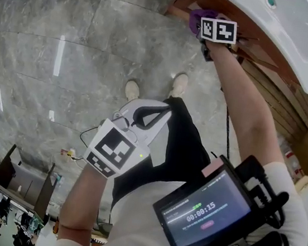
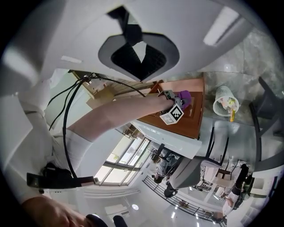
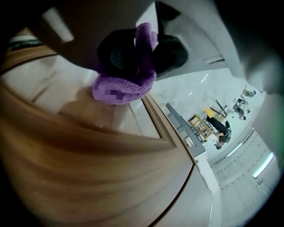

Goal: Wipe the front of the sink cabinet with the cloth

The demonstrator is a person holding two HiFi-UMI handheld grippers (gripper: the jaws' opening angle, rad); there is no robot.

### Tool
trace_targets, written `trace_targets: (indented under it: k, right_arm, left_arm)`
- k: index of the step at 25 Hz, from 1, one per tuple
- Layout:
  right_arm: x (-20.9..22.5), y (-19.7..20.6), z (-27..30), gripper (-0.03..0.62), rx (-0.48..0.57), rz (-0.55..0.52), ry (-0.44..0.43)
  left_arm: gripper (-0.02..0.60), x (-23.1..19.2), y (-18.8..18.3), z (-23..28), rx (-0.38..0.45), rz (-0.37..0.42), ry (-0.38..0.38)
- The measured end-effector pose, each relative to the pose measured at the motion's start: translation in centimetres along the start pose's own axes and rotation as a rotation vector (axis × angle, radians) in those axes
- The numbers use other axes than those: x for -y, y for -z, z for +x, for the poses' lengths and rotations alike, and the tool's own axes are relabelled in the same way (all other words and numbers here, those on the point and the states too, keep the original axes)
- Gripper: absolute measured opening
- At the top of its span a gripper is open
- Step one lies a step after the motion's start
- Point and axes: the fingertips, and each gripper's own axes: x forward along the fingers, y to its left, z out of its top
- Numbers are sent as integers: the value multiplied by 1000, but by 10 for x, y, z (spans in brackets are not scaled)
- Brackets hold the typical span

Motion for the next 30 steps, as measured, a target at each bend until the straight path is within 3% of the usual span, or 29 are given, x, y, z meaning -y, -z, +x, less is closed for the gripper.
trace_targets:
  k: [18,30]
  right_arm:
    - [-77,-37,37,72,8,-102,-79]
    - [-110,-24,21,72,37,-95,-135]
  left_arm:
    - [5,-25,11,-35,46,-49,-49]
    - [5,-20,16,-43,19,-20,-16]
